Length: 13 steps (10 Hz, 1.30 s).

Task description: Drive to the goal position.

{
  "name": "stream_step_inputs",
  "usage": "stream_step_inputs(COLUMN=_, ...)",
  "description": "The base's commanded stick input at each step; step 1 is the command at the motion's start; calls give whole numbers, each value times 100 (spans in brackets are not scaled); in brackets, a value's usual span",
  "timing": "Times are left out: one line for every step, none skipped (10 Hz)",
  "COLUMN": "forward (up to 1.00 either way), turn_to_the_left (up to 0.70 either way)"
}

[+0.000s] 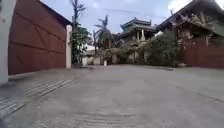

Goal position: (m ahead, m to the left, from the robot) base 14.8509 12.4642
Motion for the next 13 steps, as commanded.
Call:
stream_step_inputs(forward=100, turn_to_the_left=0)
stream_step_inputs(forward=100, turn_to_the_left=0)
stream_step_inputs(forward=100, turn_to_the_left=0)
stream_step_inputs(forward=100, turn_to_the_left=0)
stream_step_inputs(forward=100, turn_to_the_left=0)
stream_step_inputs(forward=100, turn_to_the_left=0)
stream_step_inputs(forward=100, turn_to_the_left=0)
stream_step_inputs(forward=100, turn_to_the_left=0)
stream_step_inputs(forward=100, turn_to_the_left=0)
stream_step_inputs(forward=100, turn_to_the_left=0)
stream_step_inputs(forward=100, turn_to_the_left=0)
stream_step_inputs(forward=100, turn_to_the_left=0)
stream_step_inputs(forward=100, turn_to_the_left=0)
